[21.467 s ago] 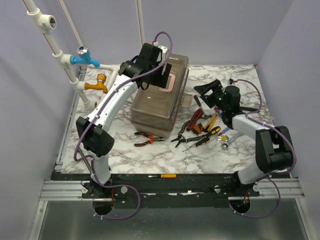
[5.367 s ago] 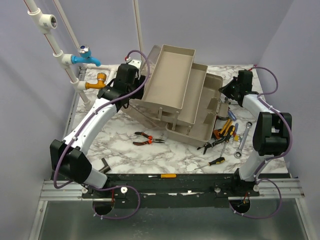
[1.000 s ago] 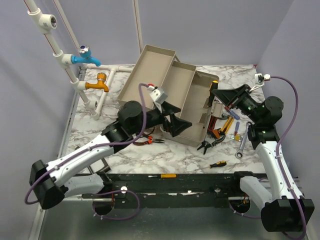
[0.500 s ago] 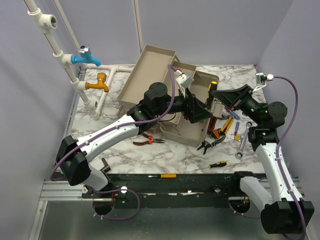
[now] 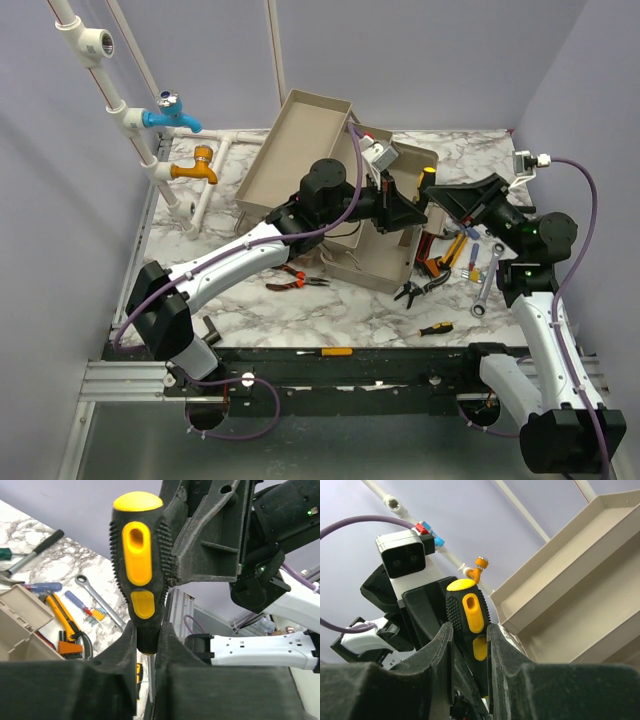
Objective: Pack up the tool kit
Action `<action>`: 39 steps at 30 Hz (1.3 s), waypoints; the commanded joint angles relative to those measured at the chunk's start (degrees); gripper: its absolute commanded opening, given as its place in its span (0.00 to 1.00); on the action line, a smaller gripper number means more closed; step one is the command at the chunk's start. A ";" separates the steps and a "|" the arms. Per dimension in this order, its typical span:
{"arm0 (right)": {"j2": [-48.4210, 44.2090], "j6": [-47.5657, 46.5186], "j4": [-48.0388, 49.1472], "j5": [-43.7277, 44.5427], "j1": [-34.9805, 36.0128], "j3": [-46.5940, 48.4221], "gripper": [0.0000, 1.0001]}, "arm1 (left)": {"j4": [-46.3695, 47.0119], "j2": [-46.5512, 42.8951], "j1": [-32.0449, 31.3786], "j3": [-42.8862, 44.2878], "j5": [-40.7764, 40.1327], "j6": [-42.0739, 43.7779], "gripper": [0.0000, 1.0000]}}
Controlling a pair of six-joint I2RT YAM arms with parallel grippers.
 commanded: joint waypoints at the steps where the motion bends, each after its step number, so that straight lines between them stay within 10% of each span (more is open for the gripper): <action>1: -1.19 0.74 1.74 -0.44 -0.02 -0.30 0.10 | -1.42 -0.04 -0.14 2.39 -0.62 2.33 0.00; 5: -2.90 -5.03 -8.17 6.73 -0.02 1.16 0.81 | -6.11 -2.17 0.84 2.77 -2.28 5.89 0.00; 7: -4.07 -10.39 -18.66 14.79 -0.03 3.43 0.92 | -9.57 -3.84 2.22 3.07 -3.22 7.26 0.00; 18: -4.19 -22.32 -40.85 39.52 -0.01 7.10 0.93 | -54.26 -1.78 12.70 28.69 -28.05 27.37 0.00; 24: 0.35 -23.87 -52.16 53.70 -0.02 9.19 0.93 | -61.15 3.07 16.12 37.75 -43.13 33.43 0.00; 39: 2.60 -21.70 -56.08 60.49 -0.02 4.96 0.93 | -71.27 21.61 21.84 53.11 -37.49 42.62 0.00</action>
